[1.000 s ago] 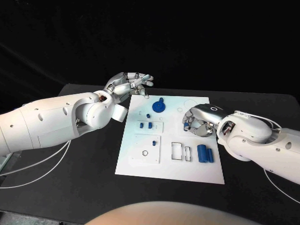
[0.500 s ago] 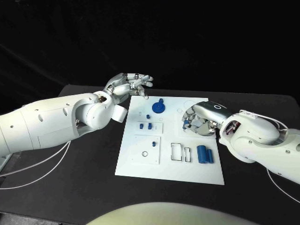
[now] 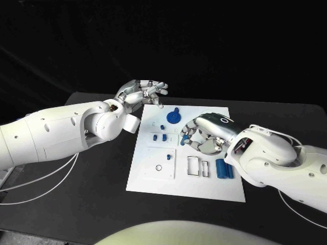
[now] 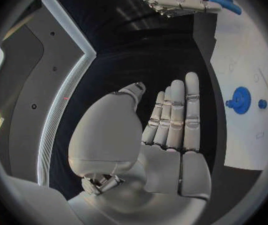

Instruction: Assemble the parts on the task board

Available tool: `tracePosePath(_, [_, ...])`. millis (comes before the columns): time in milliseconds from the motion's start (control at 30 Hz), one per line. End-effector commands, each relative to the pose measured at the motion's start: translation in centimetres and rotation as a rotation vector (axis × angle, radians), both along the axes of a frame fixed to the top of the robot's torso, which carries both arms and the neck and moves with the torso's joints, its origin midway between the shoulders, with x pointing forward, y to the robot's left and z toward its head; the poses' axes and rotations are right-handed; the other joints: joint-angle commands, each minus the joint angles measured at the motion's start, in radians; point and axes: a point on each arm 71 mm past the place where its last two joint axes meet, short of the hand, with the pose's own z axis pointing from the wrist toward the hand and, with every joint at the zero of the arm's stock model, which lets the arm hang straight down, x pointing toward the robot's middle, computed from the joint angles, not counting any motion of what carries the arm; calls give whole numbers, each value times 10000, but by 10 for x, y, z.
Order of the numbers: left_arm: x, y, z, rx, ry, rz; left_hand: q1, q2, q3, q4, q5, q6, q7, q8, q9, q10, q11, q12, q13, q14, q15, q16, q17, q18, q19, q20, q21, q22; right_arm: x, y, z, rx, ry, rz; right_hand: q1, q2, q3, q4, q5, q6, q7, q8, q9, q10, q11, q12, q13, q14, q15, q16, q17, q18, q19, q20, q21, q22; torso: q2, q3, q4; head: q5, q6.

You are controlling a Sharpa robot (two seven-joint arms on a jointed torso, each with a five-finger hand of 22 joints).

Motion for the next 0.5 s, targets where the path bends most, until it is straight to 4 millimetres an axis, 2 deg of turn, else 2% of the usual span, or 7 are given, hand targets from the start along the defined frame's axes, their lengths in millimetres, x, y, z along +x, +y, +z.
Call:
tracePosePath(33, [0,-4,1,-89,-112,-200,10,54,-65,-7,-6,-61,-6,45,-8,-50,-5,53,11,-77,9,43,-11,128,12,59,-34,-12,-10,15,-3,371,3,513,-65,36,46,-49,49,77,1,74,9,84,4,-59,-6,106,-58,54,9,-101,51,-8,6,-18,3,-6,-2,33,0])
tracePosePath(200, [0,-6,1,-110,-108,-250,11,64,-72,-1,-7,-59,-5,53,-6,-65,-2,59,12,-96,13,39,-16,127,7,61,-45,-18,-20,33,-12,482,226,952,-76,29,57,-71,60,67,7,78,16,82,8,-69,-8,104,-56,52,1,-96,39,-8,-15,-33,0,1,0,131,-36])
tracePosePath(300, [1,-7,1,-118,-103,-275,11,64,-72,-1,-7,-59,-5,53,-6,-65,-2,59,12,-96,13,39,-16,127,7,61,-45,-18,-25,43,-20,496,405,1151,-78,30,59,-73,61,65,9,79,17,82,9,-71,-8,107,-55,58,14,-96,37,-8,-18,-35,16,-2,9,252,-70])
tracePosePath(500, [1,-10,1,-138,-95,-326,11,64,-72,-1,-7,-59,-5,53,-6,-65,-2,59,12,-96,13,39,-16,127,7,61,-45,-18,-29,53,-36,466,733,1277,-103,39,83,-99,80,46,18,85,27,75,16,-88,-11,106,-50,61,10,-95,33,-7,-24,-34,18,-1,10,365,-82])
